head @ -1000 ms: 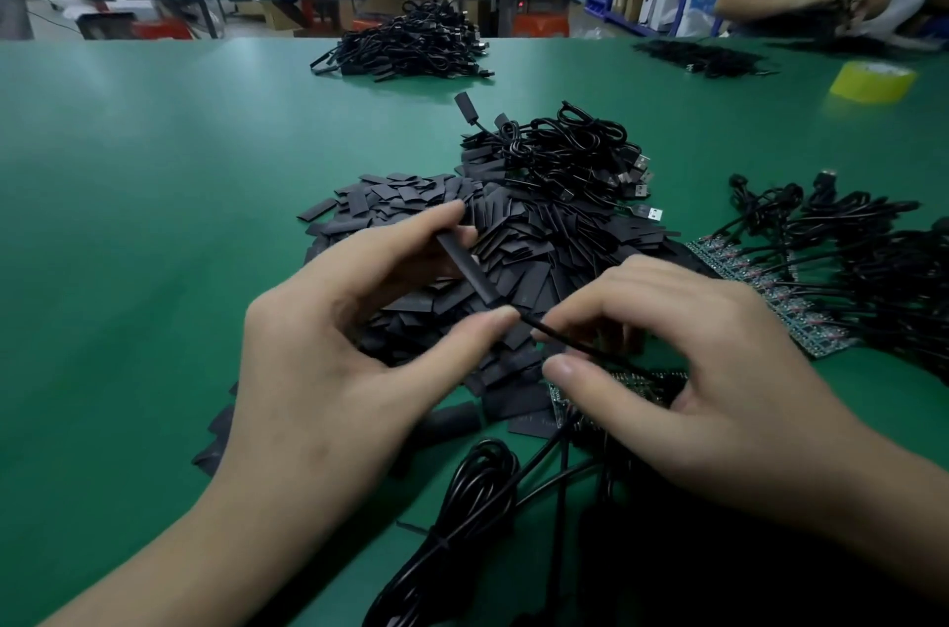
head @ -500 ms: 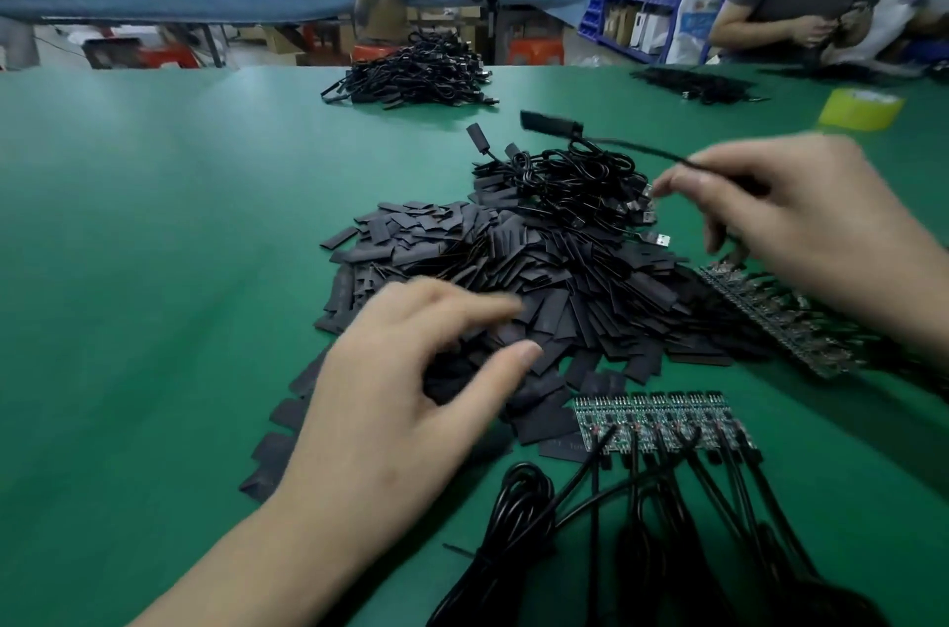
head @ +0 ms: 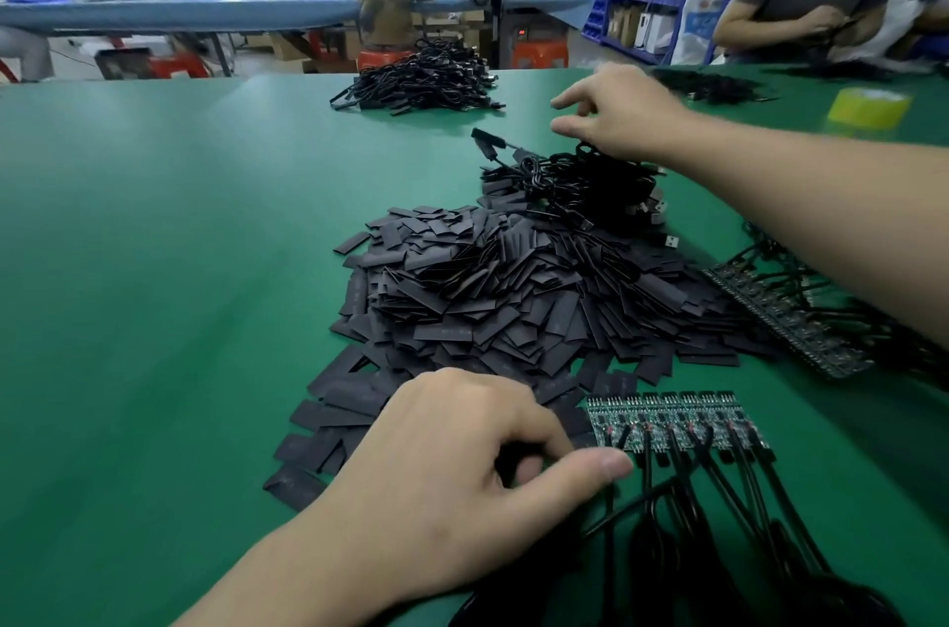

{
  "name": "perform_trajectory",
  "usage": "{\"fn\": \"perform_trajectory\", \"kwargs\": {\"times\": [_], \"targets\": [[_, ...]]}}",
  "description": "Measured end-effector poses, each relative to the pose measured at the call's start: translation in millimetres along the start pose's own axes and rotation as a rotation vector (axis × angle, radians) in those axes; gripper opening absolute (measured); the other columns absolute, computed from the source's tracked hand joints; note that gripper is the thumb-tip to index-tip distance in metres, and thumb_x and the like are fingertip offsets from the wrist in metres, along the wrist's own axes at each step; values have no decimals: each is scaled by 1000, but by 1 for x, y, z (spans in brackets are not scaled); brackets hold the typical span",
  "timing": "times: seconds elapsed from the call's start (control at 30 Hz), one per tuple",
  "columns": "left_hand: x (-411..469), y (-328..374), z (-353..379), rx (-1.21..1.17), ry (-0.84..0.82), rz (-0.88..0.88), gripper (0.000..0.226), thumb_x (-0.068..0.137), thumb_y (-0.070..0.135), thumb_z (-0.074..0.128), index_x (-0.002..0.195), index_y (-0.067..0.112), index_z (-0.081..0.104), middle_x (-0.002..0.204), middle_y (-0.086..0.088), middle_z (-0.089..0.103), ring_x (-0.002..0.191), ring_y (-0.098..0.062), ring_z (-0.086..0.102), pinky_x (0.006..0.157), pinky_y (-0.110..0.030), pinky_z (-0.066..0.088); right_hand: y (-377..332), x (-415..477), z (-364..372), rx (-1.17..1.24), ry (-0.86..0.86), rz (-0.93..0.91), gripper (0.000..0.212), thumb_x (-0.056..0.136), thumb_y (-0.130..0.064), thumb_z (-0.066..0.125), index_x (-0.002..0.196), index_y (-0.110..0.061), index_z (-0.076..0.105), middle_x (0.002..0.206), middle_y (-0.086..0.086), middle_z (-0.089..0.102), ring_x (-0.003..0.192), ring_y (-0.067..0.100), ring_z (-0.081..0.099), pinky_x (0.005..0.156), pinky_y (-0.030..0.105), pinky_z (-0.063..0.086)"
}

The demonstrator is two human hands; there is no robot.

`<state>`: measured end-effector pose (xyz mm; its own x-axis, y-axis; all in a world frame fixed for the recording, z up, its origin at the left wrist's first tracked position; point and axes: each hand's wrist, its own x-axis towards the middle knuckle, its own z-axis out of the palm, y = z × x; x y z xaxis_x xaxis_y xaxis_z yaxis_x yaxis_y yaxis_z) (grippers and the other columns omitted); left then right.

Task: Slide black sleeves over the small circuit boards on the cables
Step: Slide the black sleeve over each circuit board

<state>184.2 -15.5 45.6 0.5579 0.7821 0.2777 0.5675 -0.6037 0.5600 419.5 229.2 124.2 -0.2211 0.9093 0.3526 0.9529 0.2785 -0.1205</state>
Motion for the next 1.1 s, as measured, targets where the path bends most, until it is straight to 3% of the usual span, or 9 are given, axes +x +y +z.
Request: {"fn": "perform_trajectory", "kwargs": {"times": [0.13, 0.23, 0.33, 0.5, 0.63, 0.73, 0.87, 1.0, 1.1], "targets": [[0, -2, 1, -164, -7, 23, 60, 95, 69, 42, 80, 20, 75, 65, 2, 62, 64, -14, 62, 59, -34, 46, -29, -54, 0, 134, 99, -106, 26, 99, -37, 62, 112, -20, 77, 101, -1, 63, 97, 19, 60, 86, 34, 49], [0, -3, 3, -303, 13, -22, 45, 96, 62, 47, 87, 31, 79, 56, -1, 58, 48, -10, 51, 49, -27, 39, -42, -116, -10, 215, -9, -149, 23, 98, -41, 61, 104, -27, 78, 98, -6, 66, 88, 7, 61, 74, 16, 43], [1, -4, 5, -291, -1, -21, 39, 97, 52, 53, 88, 24, 78, 59, 10, 65, 50, -2, 53, 52, -16, 39, -48, -170, -24, 225, -157, -151, 28, 89, -52, 57, 95, -35, 78, 92, -17, 67, 84, -4, 60, 71, 11, 40], [3, -4, 9, -380, -24, -64, 9, 95, 33, 68, 94, 29, 76, 60, 6, 69, 49, -12, 54, 54, -17, 43, -51, -221, -29, 46, -270, -150, 55, 74, -82, 37, 93, -42, 70, 91, -24, 56, 93, -5, 53, 82, 29, 50], [0, -3, 7, -580, -65, -144, 8, 91, 29, 70, 93, 26, 76, 65, -3, 72, 46, -15, 62, 51, -20, 47, -47, -233, -22, 38, -312, -145, 60, 70, -87, 34, 97, -44, 66, 97, -26, 50, 101, -4, 48, 89, 29, 48], [-2, 0, 5, -698, -99, -153, 11, 90, 28, 69, 95, 21, 76, 71, -7, 75, 54, -19, 69, 58, -22, 53, -43, -234, -17, 167, -333, -123, 41, 72, -76, 53, 90, -41, 64, 97, -23, 54, 102, -3, 50, 90, 26, 45], [-1, 4, 4, -799, -157, -126, 13, 91, 19, 65, 99, 19, 75, 85, -9, 78, 64, -21, 73, 67, -23, 55, -42, -234, -8, 550, -326, 6, 23, 75, -53, 75, 85, -34, 66, 86, -14, 66, 83, 4, 63, 80, 34, 50], [-1, 4, 2, -980, -261, -93, 19, 92, 15, 60, 106, 10, 72, 107, -12, 77, 86, -25, 77, 74, -26, 57, -41, -235, -2, 755, -203, 39, 33, 70, -57, 71, 89, -31, 65, 80, -8, 69, 75, 6, 63, 77, 38, 50], [-3, 7, 0, -1155, -374, 3, 24, 97, 3, 56, 118, 5, 67, 129, -17, 68, 114, -35, 68, 93, -33, 55, -42, -236, 2, 803, -86, 68, 35, 70, -56, 70, 90, -29, 65, 80, -7, 69, 76, 6, 63, 78, 36, 49]]}}
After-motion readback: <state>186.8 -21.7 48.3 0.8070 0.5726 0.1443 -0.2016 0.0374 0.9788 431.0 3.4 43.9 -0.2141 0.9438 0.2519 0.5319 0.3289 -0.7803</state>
